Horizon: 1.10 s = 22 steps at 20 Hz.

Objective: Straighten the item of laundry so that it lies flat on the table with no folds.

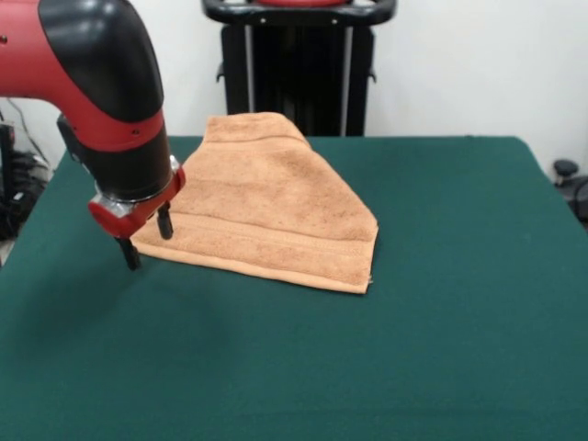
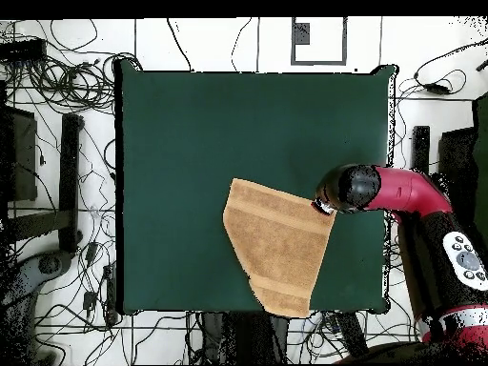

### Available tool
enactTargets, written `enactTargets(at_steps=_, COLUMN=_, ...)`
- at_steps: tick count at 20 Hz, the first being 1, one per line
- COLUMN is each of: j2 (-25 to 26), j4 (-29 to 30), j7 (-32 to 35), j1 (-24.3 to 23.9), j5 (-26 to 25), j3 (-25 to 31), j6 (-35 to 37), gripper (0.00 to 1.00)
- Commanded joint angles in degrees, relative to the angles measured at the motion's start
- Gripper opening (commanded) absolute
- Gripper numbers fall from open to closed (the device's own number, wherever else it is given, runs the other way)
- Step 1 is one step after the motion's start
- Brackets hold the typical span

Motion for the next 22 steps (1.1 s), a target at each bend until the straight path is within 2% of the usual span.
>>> enactTargets(at_steps=1, j2=4.69, j4=-1.09, j7=4.38, j1=2.22, j5=1.44, j3=0.79, j6=-0.35, gripper=1.0)
enactTargets(at_steps=8, j2=5.44, j4=-0.68, j7=4.54, j1=1.65, j5=1.32, j3=0.61, j6=-1.23, gripper=1.0)
enactTargets(at_steps=22, j2=7.28, j4=4.41, j7=10.25, j1=2.47, j5=-0.95, j3=-3.17, j6=-7.84, gripper=1.0)
